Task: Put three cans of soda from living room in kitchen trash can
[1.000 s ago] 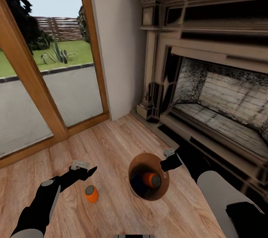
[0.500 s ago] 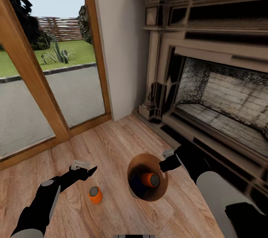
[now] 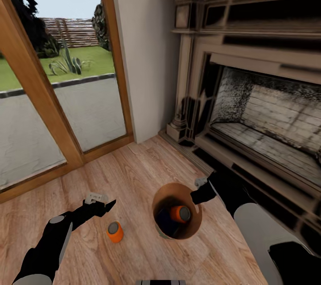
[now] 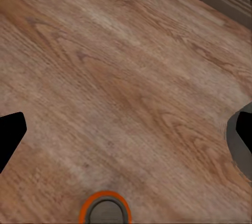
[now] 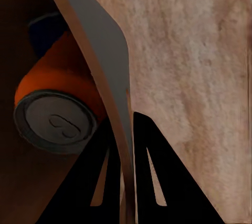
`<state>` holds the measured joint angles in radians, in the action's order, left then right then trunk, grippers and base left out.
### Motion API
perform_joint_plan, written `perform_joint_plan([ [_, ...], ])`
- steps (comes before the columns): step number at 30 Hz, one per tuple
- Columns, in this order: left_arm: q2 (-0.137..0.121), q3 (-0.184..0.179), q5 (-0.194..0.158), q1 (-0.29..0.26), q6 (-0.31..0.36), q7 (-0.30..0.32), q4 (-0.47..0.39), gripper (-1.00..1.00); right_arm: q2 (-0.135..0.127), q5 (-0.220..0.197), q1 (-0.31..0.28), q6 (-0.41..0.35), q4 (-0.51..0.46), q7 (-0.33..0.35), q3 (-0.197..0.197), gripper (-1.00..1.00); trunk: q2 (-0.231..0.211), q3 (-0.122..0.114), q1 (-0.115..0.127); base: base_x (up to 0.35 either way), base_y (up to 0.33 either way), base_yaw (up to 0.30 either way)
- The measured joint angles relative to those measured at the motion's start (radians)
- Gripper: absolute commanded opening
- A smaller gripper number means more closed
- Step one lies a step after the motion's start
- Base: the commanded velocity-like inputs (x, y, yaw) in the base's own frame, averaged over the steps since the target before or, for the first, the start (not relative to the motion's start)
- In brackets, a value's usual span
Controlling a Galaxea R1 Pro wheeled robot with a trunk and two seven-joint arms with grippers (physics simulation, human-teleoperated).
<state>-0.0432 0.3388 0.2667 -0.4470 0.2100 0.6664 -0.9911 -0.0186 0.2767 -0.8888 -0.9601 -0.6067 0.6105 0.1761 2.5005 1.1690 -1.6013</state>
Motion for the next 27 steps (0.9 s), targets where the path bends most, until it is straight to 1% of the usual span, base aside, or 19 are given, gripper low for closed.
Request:
perform_joint_plan([
  [1,0.0,0.0,0.0,0.0,-0.001,0.0,0.005,1.0,0.0,0.001,-0.003,-0.011,-0.016,-0.001,-0.003,-1.0,0.0,0.004,0.0,0.0,0.0,0.0],
  [2,0.0,0.0,0.002,0.0,-0.008,0.0,0.02,1.0,0.001,0.001,-0.005,-0.048,-0.044,0.0,-0.002,-1.0,0.0,0.008,-0.001,0.0,0.0,0.0],
  [4,0.0,-0.001,0.005,-0.001,-0.028,-0.002,0.049,1.0,0.002,-0.002,-0.015,-0.08,-0.081,0.002,0.0,-1.0,0.001,0.016,-0.002,0.0,0.0,0.0],
  [6,-0.001,-0.002,0.006,-0.001,-0.044,-0.01,0.068,1.0,0.002,-0.004,-0.034,-0.077,-0.112,-0.001,-0.001,-1.0,0.001,0.023,-0.003,0.0,0.0,0.0],
  [8,-0.001,-0.002,0.007,-0.001,-0.051,-0.017,0.077,1.0,0.002,-0.013,-0.046,-0.081,-0.122,0.001,0.001,-1.0,0.002,0.031,-0.004,0.0,0.0,0.0],
  [10,-0.001,-0.001,0.005,-0.001,-0.057,-0.026,0.086,1.0,0.001,-0.005,-0.066,-0.076,-0.13,-0.001,0.0,-1.0,0.002,0.038,-0.004,0.0,0.0,0.0],
  [13,-0.001,-0.002,0.001,-0.001,-0.061,-0.033,0.094,1.0,0.0,0.006,-0.097,-0.075,-0.137,0.0,0.002,-1.0,0.003,0.05,-0.006,0.0,0.0,0.0],
  [17,-0.001,-0.003,-0.002,-0.001,-0.063,-0.035,0.096,1.0,0.001,-0.006,-0.115,-0.079,-0.142,0.003,0.003,-1.0,0.004,0.066,-0.008,0.0,0.0,0.0],
  [22,-0.001,-0.003,0.007,-0.001,-0.072,-0.036,0.097,1.0,0.002,-0.004,-0.159,-0.079,-0.143,0.006,0.004,-1.0,0.005,0.088,-0.01,0.0,0.0,0.0],
  [27,-0.001,-0.003,0.003,-0.001,-0.086,-0.036,0.097,1.0,0.003,-0.006,-0.164,-0.08,-0.143,0.008,0.006,-1.0,0.006,0.115,-0.012,0.0,0.0,0.0],
])
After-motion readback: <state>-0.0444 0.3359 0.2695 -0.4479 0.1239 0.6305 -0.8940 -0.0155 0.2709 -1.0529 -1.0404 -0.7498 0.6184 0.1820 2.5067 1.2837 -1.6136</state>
